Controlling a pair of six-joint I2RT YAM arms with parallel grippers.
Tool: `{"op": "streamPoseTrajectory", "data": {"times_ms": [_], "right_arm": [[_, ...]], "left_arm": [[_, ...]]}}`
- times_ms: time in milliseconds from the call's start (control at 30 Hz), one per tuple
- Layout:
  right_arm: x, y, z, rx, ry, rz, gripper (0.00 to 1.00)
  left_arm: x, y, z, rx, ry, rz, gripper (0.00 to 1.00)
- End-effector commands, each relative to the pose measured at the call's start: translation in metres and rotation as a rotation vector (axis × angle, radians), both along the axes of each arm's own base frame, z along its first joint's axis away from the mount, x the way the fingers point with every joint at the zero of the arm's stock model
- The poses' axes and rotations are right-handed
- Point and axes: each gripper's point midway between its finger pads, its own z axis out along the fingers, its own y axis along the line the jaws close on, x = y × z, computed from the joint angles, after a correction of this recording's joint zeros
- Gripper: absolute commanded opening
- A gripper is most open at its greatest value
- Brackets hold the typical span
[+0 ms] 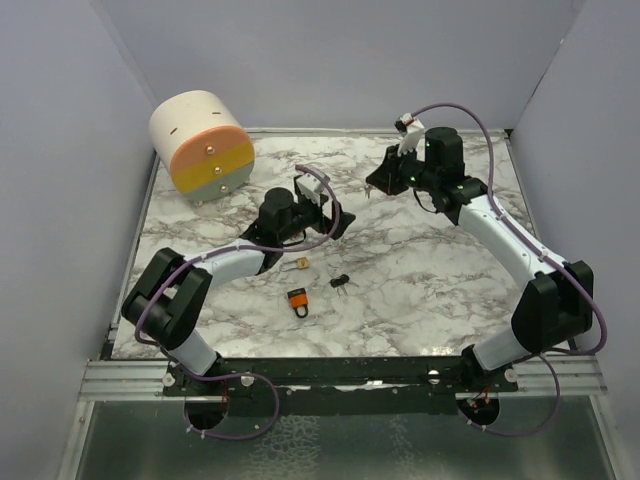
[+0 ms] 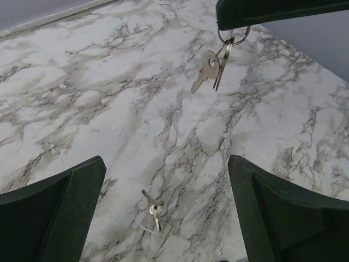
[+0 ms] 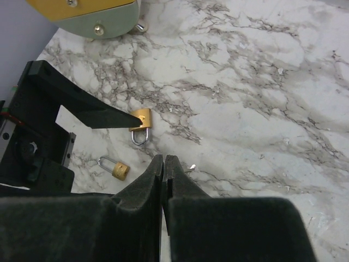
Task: Unlock with the key
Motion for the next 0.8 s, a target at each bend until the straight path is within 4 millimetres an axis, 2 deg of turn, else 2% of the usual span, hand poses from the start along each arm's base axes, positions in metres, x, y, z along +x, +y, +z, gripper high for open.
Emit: {"op": "streamPoseTrajectory", "data": {"times_ms": [0,167,233,300,333,400,467,567,767], "right_arm": [[-0.013,0.01,0.027,0.081,0.018,0.048,0.01],[-0.019,0.01,0.033,0.107,0.04,0.038,0.01],[-0.021,0.01,0.035,0.115,0.046,0.041,0.01],[-0.023,0.011,0.037,0.122,0.053,0.043,0.01],[-0.024,0.011,0.037,0.122,0.055,0.042,0.01],[-0.025,0.011,0.04,0.124,0.054,0.046,0.01],[-0.027,0.011,0.041,0.126,0.058,0.047,0.01],[-0.027,0.012,0.041,0.129,0.065,0.057,0.01],[-0.027,0.015,0.041,0.134,0.075,0.071,0.01]], "left_arm": [[0.008,-0.023,0.019,0.032,-0.151,-0.043,0.99],[0.013,-0.034,0.016,0.074,-0.217,-0.011,0.98],[0.015,-0.037,0.016,0.083,-0.248,0.005,0.93],[0.016,-0.04,0.018,0.082,-0.265,0.008,0.81],[0.016,-0.04,0.021,0.073,-0.273,0.012,0.79],[0.017,-0.04,0.026,0.049,-0.286,0.026,0.78],[0.018,-0.041,0.016,0.048,-0.282,0.025,0.76],[0.017,-0.042,0.018,0.034,-0.301,0.024,0.69],[0.017,-0.04,0.023,0.008,-0.335,0.032,0.64]]}}
